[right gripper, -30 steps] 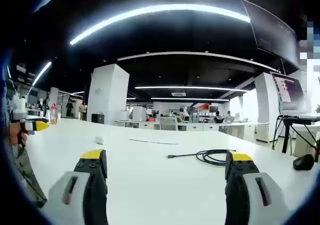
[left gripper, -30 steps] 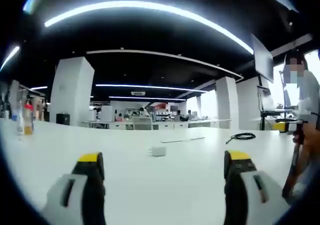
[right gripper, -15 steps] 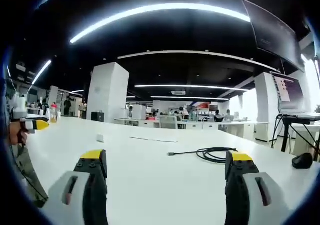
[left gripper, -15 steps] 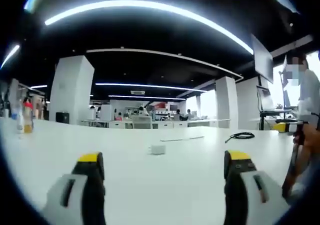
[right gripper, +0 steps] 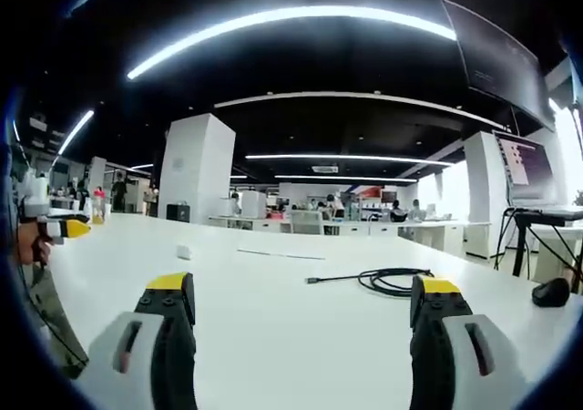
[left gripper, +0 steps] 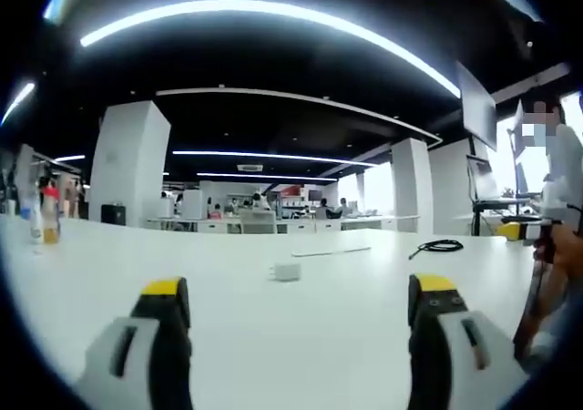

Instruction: Plug the desk Type‑C cable into the charger adapter.

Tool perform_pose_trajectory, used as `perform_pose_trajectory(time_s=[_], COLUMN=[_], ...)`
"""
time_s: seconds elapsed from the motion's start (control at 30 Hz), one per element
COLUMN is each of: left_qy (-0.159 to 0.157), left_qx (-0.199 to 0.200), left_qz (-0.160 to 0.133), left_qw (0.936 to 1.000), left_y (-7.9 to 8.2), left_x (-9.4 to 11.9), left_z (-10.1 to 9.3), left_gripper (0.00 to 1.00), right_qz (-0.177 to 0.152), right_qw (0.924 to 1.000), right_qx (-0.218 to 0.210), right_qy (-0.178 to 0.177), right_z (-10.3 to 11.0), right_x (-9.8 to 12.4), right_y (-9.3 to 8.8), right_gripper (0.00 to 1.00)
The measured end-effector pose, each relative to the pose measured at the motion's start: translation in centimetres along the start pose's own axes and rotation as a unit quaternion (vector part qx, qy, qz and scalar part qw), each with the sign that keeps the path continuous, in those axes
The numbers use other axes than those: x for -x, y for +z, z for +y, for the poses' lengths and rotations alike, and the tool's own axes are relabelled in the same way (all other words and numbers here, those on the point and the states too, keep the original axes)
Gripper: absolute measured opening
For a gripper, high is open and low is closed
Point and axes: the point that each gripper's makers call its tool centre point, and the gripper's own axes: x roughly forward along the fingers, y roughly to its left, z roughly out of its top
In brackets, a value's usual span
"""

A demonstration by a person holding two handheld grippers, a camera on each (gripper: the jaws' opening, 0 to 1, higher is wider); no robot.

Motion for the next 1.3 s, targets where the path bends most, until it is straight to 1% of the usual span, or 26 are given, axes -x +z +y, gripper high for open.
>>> perform_pose_trajectory(time_s=[0.43, 0.67, 0.77, 1.03, 1.07, 1.1, 1.13, 1.17, 1.23, 1.3], left_qy=[0.002, -0.004, -0.005, -0.019, -0.021, -0.022, -0.025, -0.025, -0.018, -0.020], left_qx=[-0.002, -0.005, -0.004, -0.020, -0.019, -0.003, 0.004, 0.002, -0.014, -0.019], left_qz=[0.000, 0.008, 0.010, 0.018, 0.019, 0.012, 0.007, 0.009, 0.014, 0.012], left_qw=[1.0000, 0.9999, 0.9999, 0.9995, 0.9994, 0.9997, 0.9996, 0.9996, 0.9996, 0.9996], left_y=[0.0, -0.3, -0.4, -0.1, -0.1, 0.2, 0.5, 0.5, 0.4, 0.5], left_x=[-0.1, -0.4, -0.6, -1.6, -1.7, -1.8, -1.9, -1.9, -2.2, -2.4], left_z=[0.1, 0.0, -0.1, -0.2, -0.1, -0.1, -0.1, 0.1, 0.4, 0.4], left_gripper=[1.00, 1.00, 1.00, 0.99, 0.99, 0.99, 0.99, 0.98, 0.98, 0.98], right_qz=[0.001, 0.007, 0.006, 0.008, 0.008, 0.009, 0.009, 0.008, 0.008, 0.007], right_qw=[1.0000, 0.9999, 0.9999, 0.9999, 0.9999, 0.9999, 0.9998, 0.9998, 0.9998, 0.9998], right_qx=[-0.001, -0.003, -0.003, -0.002, -0.002, -0.003, -0.002, -0.002, -0.002, -0.002], right_qy=[0.003, 0.007, 0.009, 0.012, 0.013, 0.014, 0.015, 0.016, 0.016, 0.017], right_z=[0.1, 0.4, 0.5, 0.5, 0.5, 0.6, 0.6, 0.6, 0.7, 0.7], right_x=[-0.3, -0.4, -0.5, -0.6, -0.6, -0.6, -0.6, -0.5, -0.5, -0.6], right_y=[-0.2, -0.6, -0.6, -0.7, -0.7, -0.7, -0.7, -0.7, -0.7, -0.7], right_gripper=[1.00, 1.00, 1.00, 1.00, 1.00, 1.00, 1.00, 1.00, 1.00, 1.00])
